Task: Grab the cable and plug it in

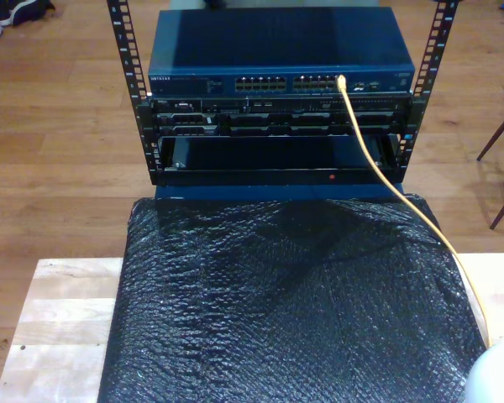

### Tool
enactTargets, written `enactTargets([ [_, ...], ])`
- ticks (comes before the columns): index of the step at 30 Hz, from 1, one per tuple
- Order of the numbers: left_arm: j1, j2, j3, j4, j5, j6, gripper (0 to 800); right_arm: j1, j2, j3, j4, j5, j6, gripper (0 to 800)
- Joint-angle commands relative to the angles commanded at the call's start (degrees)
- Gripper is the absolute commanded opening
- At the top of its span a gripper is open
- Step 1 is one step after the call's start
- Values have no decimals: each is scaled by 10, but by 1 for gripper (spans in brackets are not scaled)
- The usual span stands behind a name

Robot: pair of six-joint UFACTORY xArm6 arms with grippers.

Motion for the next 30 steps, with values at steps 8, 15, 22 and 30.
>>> enactTargets([
  [8, 0, 0, 0, 0, 0, 0, 800, 1, -4, 11, 1, -25, 1, 800],
  [15, 0, 0, 0, 0, 0, 0, 800, 1, -4, 11, 1, -25, 1, 800],
  [22, 0, 0, 0, 0, 0, 0, 800, 1, -4, 11, 1, -25, 1, 800],
  [30, 0, 0, 0, 0, 0, 0, 800, 1, -4, 11, 1, -25, 1, 800],
])
